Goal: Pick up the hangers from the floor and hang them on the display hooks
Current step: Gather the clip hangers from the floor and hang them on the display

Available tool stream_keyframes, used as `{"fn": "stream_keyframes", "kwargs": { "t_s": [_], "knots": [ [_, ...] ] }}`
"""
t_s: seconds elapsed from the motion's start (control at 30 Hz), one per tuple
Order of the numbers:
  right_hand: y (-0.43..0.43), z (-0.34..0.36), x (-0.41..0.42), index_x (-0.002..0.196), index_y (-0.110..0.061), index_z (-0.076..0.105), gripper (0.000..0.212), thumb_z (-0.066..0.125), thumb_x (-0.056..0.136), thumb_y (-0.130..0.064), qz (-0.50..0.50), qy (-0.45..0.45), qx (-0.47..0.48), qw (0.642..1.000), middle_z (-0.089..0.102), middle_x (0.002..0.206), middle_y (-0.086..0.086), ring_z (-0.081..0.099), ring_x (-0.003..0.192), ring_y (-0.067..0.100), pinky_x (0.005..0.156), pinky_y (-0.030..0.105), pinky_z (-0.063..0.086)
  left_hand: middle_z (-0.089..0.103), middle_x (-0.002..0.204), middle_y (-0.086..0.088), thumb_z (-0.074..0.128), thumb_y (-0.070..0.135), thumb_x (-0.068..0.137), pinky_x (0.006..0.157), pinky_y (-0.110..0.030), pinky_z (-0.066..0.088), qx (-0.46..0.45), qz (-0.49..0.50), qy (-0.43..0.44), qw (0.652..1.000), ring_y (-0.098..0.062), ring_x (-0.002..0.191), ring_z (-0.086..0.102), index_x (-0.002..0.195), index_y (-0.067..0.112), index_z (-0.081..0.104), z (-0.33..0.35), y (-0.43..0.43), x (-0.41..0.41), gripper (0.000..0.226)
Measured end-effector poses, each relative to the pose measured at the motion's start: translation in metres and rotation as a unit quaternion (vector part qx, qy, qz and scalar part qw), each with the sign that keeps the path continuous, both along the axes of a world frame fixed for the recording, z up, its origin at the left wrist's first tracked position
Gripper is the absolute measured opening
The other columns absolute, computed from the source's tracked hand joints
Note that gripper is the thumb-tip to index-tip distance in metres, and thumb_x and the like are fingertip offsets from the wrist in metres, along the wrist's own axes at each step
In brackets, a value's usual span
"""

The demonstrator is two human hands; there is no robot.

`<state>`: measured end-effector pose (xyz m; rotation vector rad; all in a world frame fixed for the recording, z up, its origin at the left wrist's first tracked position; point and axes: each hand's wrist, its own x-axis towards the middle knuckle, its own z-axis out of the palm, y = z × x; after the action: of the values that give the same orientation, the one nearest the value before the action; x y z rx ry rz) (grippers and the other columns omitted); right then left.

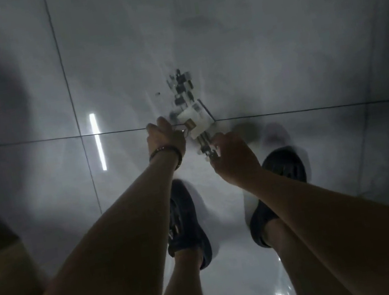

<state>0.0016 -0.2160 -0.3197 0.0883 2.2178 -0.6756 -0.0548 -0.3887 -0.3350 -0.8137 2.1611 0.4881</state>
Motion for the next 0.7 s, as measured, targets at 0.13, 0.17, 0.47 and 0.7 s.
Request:
{"fn": "stream_keyframes", "kwargs": {
  "t_s": [0.13,0.17,0.47,0.7],
  "knots": [
    [0.023,0.021,0.011,0.131,-0.021,0.050,0.054,0.077,0.086,-0.033,-0.049,0.012,-0.021,0.998,0.050,0.128,0.008,0.056,0.108,0.023,0.088,0.036,0.056,0.078,0.097,-0.014,0.059,0.018,0.098,0.078,-0.047,0.066,0.106,0.168,-0.014,0.980,-0.028,0.080,0.079,0.089,0.011,0.064,0.019,0.017,0.004,0.013],
    [0.029,0.033,0.012,0.136,-0.022,0.047,0.063,0.079,0.084,-0.036,-0.050,0.011,-0.029,0.998,0.049,0.133,0.007,0.055,0.113,0.022,0.092,0.035,0.054,0.079,0.086,-0.014,0.061,0.019,0.100,0.076,-0.047,0.067,0.138,0.218,-0.014,0.966,-0.027,0.074,0.080,0.084,0.010,0.063,0.033,0.023,0.005,0.019],
    [0.071,0.224,-0.003,0.127,-0.025,0.055,0.049,0.080,0.087,-0.040,-0.004,0.148,0.027,0.989,0.064,0.113,-0.005,0.063,0.102,0.016,0.086,0.031,0.056,0.079,0.081,-0.013,0.065,0.028,0.102,0.053,-0.028,0.056,0.254,0.236,0.006,0.938,-0.014,0.057,0.072,0.091,0.006,0.072,0.273,0.087,-0.037,0.025],
    [0.136,0.459,-0.057,0.117,-0.027,0.057,0.014,0.059,0.104,-0.032,-0.082,0.234,0.000,0.969,0.070,0.099,-0.004,0.068,0.091,0.020,0.073,0.039,0.058,0.080,0.081,-0.010,0.066,0.051,0.099,0.054,-0.034,0.055,0.354,0.084,0.047,0.930,-0.028,0.056,0.070,0.088,0.015,0.068,0.539,0.140,-0.098,0.038]
  ]
}}
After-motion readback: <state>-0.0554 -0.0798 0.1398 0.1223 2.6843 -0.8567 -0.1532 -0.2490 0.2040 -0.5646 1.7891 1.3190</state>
